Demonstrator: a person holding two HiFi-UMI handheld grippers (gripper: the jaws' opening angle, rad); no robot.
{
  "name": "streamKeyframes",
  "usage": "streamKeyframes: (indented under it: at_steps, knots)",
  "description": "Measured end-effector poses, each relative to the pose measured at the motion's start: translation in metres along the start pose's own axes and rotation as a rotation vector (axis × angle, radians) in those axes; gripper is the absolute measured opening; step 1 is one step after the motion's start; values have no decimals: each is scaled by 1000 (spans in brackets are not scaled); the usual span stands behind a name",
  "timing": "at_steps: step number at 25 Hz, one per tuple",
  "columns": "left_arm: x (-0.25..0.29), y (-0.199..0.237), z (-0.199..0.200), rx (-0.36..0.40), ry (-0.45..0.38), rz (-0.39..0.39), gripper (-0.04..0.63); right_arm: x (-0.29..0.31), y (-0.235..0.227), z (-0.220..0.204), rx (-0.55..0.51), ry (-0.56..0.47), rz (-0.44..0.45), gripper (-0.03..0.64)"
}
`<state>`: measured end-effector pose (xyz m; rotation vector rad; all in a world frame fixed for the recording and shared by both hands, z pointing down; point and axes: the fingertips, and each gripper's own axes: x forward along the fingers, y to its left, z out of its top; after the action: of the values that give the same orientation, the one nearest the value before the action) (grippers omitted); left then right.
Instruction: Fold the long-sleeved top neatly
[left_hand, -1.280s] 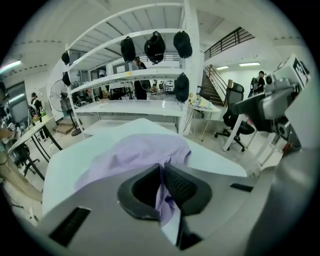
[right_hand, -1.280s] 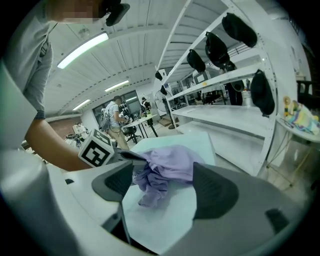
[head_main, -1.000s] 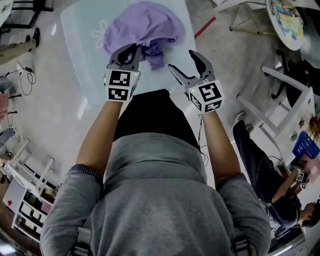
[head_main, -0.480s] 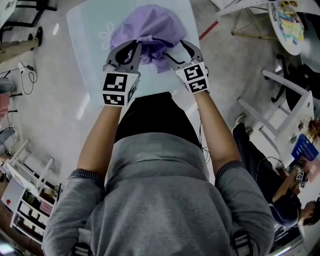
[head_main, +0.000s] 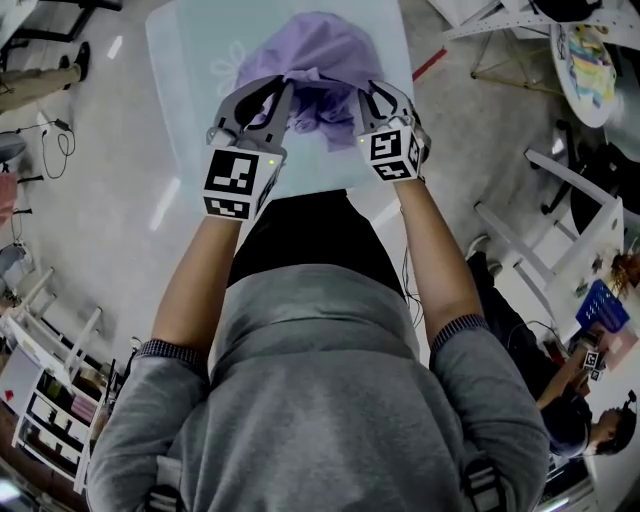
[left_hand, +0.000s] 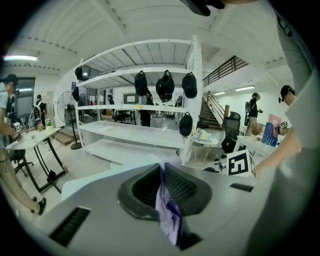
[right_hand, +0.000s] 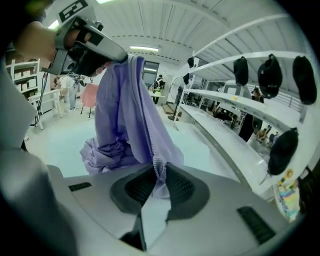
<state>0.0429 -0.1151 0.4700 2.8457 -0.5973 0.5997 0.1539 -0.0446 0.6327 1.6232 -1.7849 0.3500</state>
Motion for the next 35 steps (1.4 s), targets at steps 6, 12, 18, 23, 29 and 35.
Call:
streamKeyframes:
  at_steps: [6, 12, 18, 23, 29, 35]
  knots:
    - [-18, 34, 26, 52, -60, 41, 43, -30, -38, 58, -1, -97, -38, 55]
    - [-50, 55, 68, 115, -131, 90, 43, -75, -65, 136, -4, -190, -6, 54]
    - [-93, 70, 129, 174, -238, 131, 43, -123, -75, 212, -64, -263, 26, 55]
    - [-128, 71, 184, 189, -331, 157, 41, -167, -81, 267, -84, -342, 18, 55]
    - [-172, 64, 228, 231, -416, 186, 41, -215, -84, 324, -121, -482, 6, 55]
    - [-201, 56, 250, 283, -445, 219, 42, -248, -80, 348, -183, -516, 26, 55]
